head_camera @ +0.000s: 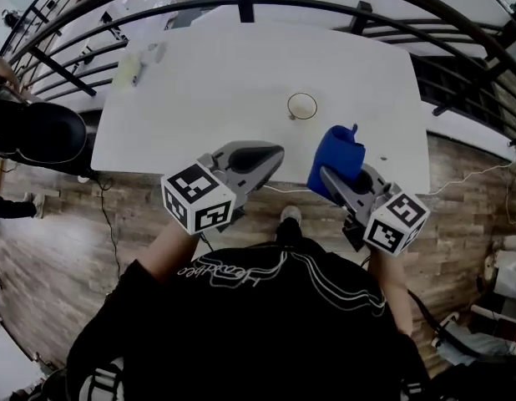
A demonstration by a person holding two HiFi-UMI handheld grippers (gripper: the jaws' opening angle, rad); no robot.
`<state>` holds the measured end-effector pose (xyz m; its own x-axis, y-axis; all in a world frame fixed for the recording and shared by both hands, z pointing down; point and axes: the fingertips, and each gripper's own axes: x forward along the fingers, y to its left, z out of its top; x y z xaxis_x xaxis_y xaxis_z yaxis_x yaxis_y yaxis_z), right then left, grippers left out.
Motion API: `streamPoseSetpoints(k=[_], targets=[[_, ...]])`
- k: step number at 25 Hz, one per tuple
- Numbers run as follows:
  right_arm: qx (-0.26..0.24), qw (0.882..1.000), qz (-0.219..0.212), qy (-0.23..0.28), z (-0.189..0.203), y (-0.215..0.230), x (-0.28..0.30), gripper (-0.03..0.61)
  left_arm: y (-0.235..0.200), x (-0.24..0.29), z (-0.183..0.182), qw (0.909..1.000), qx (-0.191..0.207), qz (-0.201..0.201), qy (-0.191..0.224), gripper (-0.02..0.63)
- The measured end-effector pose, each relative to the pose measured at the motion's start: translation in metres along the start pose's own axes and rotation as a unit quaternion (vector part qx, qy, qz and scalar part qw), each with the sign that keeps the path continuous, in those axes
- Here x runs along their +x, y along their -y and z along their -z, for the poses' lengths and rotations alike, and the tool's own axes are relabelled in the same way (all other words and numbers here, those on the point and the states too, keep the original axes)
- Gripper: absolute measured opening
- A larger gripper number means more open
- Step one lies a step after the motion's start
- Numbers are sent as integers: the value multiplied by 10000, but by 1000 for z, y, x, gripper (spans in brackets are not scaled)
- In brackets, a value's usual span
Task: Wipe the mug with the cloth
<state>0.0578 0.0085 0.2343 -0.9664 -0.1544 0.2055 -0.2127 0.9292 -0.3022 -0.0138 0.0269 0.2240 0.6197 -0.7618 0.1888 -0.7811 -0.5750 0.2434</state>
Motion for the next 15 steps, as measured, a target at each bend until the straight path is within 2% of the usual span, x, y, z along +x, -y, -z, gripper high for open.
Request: streamPoseSetpoints(k=[5, 8, 11, 15], targets=[[-143, 9998, 125, 70, 16, -75, -20, 54, 61, -50, 5, 9993, 337, 116, 78, 6], [-148, 9996, 222, 84, 25, -95, -23, 54, 79, -61, 12, 9989, 468, 101, 24, 6], [-186, 9994, 289, 75, 31, -108, -25, 54, 92, -68, 13, 9991, 346, 249, 86, 6], [-214, 9993, 295, 97, 33, -119, -26, 54, 99, -76, 16, 9990, 367, 243, 0, 6]])
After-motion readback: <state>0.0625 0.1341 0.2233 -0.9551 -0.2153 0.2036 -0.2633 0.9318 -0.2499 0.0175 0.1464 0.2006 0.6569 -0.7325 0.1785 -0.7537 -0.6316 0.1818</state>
